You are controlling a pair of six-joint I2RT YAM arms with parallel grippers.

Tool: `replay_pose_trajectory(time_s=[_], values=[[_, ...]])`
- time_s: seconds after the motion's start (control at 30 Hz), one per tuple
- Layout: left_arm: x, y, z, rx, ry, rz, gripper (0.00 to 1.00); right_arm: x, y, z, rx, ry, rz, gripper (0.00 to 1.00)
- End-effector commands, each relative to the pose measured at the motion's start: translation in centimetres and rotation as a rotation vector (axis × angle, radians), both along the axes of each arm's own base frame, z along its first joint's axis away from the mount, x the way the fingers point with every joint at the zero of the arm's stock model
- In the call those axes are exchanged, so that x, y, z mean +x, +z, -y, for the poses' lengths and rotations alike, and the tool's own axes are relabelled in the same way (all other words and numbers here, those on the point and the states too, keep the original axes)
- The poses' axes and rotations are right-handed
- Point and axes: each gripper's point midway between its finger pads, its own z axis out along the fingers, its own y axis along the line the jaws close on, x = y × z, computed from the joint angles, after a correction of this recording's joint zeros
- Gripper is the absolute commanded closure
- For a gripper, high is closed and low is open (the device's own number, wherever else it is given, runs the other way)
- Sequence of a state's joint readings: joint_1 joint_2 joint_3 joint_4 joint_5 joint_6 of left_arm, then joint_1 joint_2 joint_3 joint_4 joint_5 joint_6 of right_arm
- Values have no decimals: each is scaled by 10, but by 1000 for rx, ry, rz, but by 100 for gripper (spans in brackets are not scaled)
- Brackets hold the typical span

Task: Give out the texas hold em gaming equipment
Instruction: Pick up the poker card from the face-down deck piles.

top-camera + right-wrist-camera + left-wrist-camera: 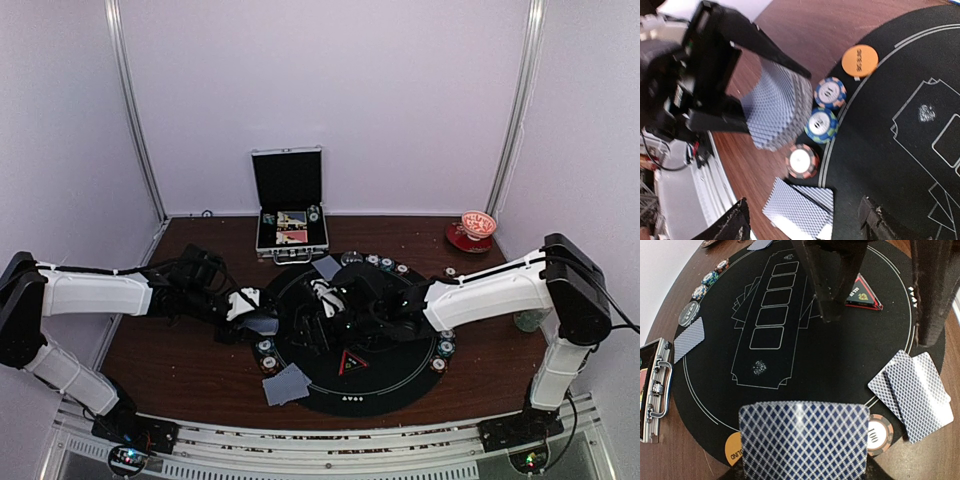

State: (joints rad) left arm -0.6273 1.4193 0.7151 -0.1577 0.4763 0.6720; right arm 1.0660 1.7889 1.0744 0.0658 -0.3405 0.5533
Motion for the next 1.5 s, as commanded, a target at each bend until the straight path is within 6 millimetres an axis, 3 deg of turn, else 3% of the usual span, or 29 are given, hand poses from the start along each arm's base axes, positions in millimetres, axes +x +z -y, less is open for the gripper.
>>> replay_pose_trajectory(time_s=[0.0, 0.1, 0.47, 0.87, 1.07, 1.47], values=[[5, 16, 7, -46, -17, 38, 44, 17, 35, -26, 168, -56, 0, 24], [4, 17, 7, -46, -18, 38, 44, 23, 42, -37, 222, -80, -20, 23], [2, 18, 7, -51, -27, 38, 44, 49, 26, -64, 230, -150, -40, 23], [1, 18, 7, -53, -34, 36, 44, 70, 16, -63, 289, -207, -97, 26], [1, 19, 7, -54, -34, 38, 44, 65, 2, -72, 275, -157, -132, 31], [1, 18, 7, -51, -34, 36, 44, 52, 0, -73, 293, -87, -147, 33]])
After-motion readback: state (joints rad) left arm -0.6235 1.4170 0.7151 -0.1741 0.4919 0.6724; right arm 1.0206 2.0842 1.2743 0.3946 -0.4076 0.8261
